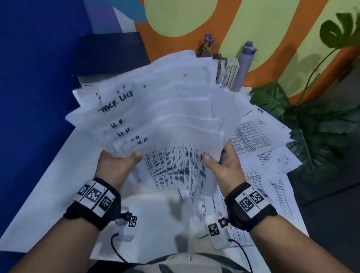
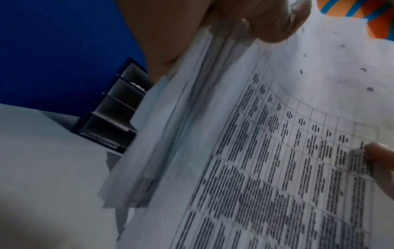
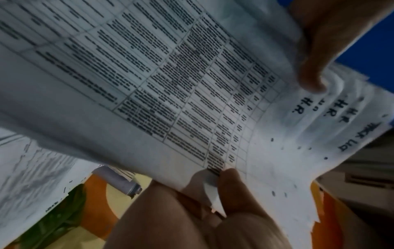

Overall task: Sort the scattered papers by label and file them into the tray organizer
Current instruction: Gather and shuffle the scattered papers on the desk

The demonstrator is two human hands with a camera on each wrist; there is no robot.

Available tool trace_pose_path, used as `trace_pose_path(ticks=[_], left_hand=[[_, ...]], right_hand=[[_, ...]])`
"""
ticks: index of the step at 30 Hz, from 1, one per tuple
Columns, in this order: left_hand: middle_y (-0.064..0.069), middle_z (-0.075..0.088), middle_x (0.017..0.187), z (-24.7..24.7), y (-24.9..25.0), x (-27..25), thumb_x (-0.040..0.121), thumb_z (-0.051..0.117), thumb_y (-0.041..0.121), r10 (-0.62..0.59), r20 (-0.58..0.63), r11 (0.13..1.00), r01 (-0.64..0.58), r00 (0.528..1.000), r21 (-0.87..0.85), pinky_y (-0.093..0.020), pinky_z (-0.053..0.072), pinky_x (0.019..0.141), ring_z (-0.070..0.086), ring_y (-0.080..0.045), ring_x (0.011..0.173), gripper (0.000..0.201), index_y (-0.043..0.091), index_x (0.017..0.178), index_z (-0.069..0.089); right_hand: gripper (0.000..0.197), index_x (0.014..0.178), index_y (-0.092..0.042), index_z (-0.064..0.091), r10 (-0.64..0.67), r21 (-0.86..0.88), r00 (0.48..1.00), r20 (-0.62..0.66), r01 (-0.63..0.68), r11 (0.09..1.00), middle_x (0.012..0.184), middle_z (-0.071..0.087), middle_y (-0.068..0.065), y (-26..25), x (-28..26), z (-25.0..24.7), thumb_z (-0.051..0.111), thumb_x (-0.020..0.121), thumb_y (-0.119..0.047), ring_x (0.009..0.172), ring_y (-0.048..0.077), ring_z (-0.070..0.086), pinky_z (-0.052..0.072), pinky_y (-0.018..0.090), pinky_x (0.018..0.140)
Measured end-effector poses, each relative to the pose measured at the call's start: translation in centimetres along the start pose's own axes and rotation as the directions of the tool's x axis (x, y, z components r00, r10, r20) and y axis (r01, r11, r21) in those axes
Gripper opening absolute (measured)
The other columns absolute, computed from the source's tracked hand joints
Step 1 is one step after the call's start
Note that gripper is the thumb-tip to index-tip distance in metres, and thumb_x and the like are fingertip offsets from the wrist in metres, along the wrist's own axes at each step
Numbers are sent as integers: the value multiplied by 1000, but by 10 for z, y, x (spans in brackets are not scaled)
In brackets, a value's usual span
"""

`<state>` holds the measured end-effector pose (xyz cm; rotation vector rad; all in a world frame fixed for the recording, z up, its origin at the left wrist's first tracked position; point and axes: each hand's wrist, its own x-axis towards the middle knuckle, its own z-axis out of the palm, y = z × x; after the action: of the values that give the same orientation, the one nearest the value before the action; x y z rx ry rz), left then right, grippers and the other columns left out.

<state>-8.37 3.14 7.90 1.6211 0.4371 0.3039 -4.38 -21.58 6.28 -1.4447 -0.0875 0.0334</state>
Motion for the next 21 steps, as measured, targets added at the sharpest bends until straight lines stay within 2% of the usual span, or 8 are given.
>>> trace_pose_path(ticks=[3, 5, 8, 11, 14, 16, 18, 21], left_hand=[[0, 66, 84, -1, -9, 0, 74, 80, 12, -62, 17, 998, 63, 998, -18, -28, 50, 80, 65, -14, 84, 25, 11, 93, 63], [-4, 73, 95, -2, -19, -1, 71, 81, 7, -85, 31, 996, 85, 996, -12, -41, 53, 89, 69, -22, 93, 32, 14, 99, 68], [-3, 72, 101, -1, -27, -3, 74, 79, 8, -103, 28, 994, 104, 994, -39, -40, 50, 90, 67, -23, 97, 34, 16, 105, 66], [3, 71, 99, 3, -20, -7, 80, 73, 6, -62, 33, 996, 64, 997, -63, -32, 48, 87, 66, -15, 95, 27, 24, 98, 66], [9, 74, 89, 7, -17, -11, 80, 72, 3, -38, 92, 995, 46, 995, -91, -20, 51, 72, 69, -3, 86, 30, 27, 96, 66], [6, 75, 96, 7, -20, -13, 70, 82, 12, -55, 118, 991, 69, 991, -116, -26, 53, 74, 70, -8, 91, 37, 22, 102, 68], [-3, 72, 108, 5, -27, -12, 62, 86, 13, -72, 105, 988, 86, 992, -130, -37, 53, 85, 69, -18, 101, 59, 15, 116, 62], [-4, 70, 114, 6, -40, -10, 69, 77, -8, -120, 92, 979, 133, 989, -154, -45, 51, 96, 67, -19, 105, 66, 14, 126, 52]], right_hand=[[57, 117, -27, 49, 25, -52, 999, 30, -23, 998, 104, 67, -6, 2, -10, -1, 63, 81, 15, 97, 8, 66, 55, 24, 85], [64, 117, -31, 47, 2, -14, 998, 67, -1, 1000, 107, 62, -4, -5, -10, -2, 64, 78, 18, 92, 3, 66, 54, 24, 78], [73, 125, -34, 47, -128, -12, 984, 120, 131, 991, 117, 55, -2, -26, -2, -1, 69, 71, 11, 99, 9, 61, 53, 30, 78], [78, 136, -28, 40, -278, -113, 940, 199, 304, 946, 123, 60, 7, -48, 8, 1, 68, 70, 3, 113, 17, 55, 44, 39, 94], [72, 134, -23, 45, -298, -184, 903, 309, 364, 913, 117, 60, 13, -55, 16, 3, 64, 70, 2, 112, 21, 56, 42, 31, 94], [65, 126, -18, 52, -322, -208, 905, 279, 384, 899, 108, 57, 16, -51, 14, 5, 62, 65, 0, 101, 20, 56, 42, 24, 88], [68, 122, -19, 53, -319, -176, 934, 161, 345, 922, 112, 56, 14, -41, 5, 4, 61, 58, 4, 101, 16, 55, 42, 22, 88], [79, 128, -28, 46, -62, 61, 997, 50, 59, 996, 125, 55, 3, -16, -7, 0, 61, 58, 6, 113, 16, 56, 49, 31, 91]])
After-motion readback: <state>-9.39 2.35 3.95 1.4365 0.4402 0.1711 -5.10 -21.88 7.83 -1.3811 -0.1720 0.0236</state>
